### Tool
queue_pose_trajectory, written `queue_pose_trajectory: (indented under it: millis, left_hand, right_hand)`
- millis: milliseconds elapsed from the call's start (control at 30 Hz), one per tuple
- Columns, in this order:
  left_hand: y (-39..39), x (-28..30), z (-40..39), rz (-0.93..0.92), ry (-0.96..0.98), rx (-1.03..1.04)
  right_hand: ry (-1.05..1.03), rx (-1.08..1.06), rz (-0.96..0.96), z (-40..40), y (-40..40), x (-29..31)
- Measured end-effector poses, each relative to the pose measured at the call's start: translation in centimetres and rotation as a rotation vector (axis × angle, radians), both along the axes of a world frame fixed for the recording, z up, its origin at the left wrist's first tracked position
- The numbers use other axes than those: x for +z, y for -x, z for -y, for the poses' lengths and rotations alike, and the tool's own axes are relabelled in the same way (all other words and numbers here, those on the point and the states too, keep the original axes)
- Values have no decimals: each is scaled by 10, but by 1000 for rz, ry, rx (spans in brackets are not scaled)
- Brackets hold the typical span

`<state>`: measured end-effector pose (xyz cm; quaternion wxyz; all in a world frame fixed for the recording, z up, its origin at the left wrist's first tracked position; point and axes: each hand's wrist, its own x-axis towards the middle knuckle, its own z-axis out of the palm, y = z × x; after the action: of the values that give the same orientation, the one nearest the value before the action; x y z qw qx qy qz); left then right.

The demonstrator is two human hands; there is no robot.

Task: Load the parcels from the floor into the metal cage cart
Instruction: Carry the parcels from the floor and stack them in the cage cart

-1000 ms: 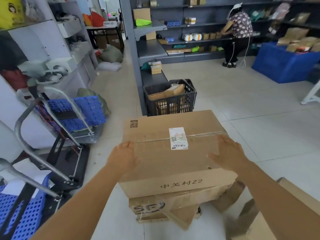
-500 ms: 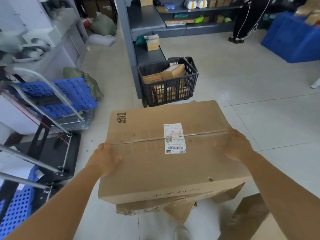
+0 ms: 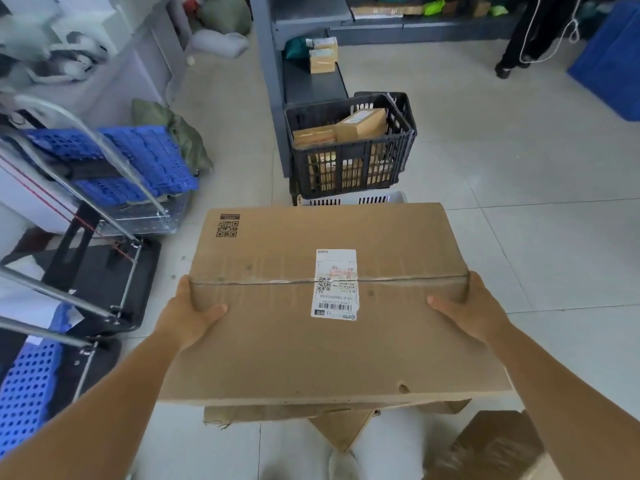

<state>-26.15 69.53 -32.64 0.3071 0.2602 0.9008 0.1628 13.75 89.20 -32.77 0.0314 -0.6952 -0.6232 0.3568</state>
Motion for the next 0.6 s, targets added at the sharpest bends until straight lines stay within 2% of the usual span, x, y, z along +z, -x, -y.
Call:
queue_pose_trajectory:
  millis: [267, 600]
  left_hand:
    - [-4, 0, 8, 17, -71, 110]
    - [-4, 24, 34, 2, -202, 229]
  right_hand:
    - [-36, -4, -47, 2, 1, 3]
    - [-107, 65, -140, -5, 13, 46]
